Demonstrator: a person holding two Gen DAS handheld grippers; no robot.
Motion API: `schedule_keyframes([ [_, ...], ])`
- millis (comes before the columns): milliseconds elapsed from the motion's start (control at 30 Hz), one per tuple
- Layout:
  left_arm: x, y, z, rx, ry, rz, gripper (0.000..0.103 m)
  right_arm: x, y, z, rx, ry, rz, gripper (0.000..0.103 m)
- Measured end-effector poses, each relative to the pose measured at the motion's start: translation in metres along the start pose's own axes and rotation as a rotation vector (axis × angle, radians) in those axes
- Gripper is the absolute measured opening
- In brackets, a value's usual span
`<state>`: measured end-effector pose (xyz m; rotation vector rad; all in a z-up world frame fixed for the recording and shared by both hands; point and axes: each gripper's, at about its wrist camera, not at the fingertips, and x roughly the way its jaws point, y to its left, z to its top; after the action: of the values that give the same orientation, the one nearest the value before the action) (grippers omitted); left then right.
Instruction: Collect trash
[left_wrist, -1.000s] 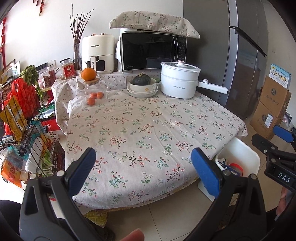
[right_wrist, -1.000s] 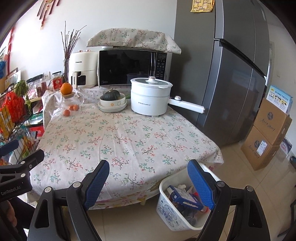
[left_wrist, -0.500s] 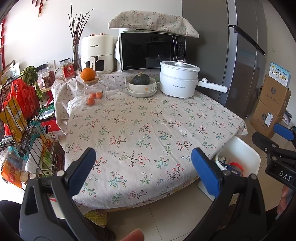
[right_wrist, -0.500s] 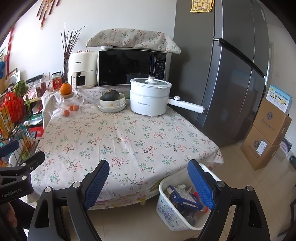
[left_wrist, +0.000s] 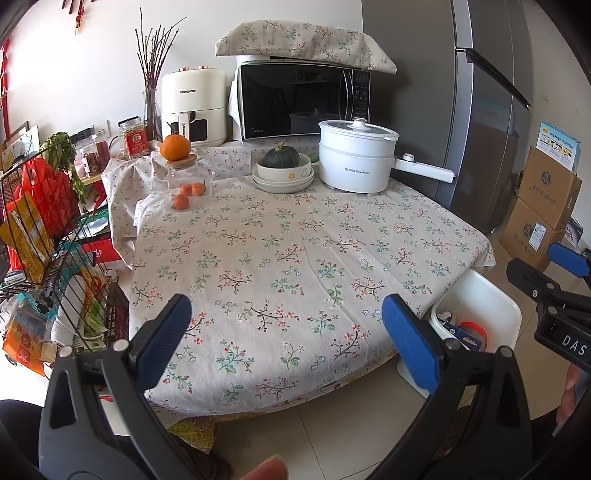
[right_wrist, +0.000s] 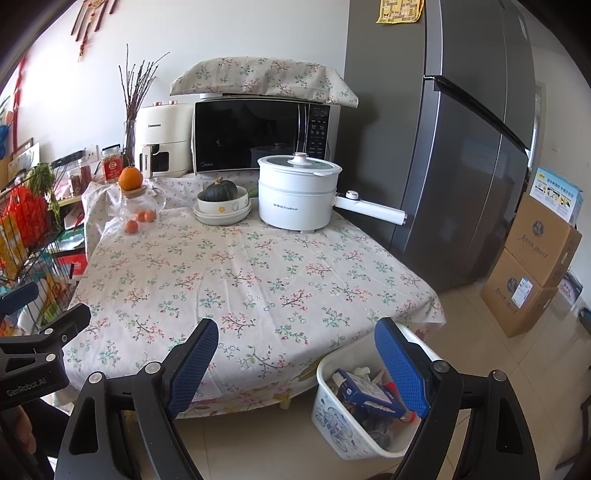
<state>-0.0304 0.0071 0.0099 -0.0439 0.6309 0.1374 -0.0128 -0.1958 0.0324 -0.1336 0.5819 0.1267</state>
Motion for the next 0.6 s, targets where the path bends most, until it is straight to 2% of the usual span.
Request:
schedule_keyframes([
  [600,0.0008,0.0002,-0.0008,0.006,0.001,0.001,0.102,-0.0001,0.0002,0.0006,0.001,-0.001,-0.002,0.089],
])
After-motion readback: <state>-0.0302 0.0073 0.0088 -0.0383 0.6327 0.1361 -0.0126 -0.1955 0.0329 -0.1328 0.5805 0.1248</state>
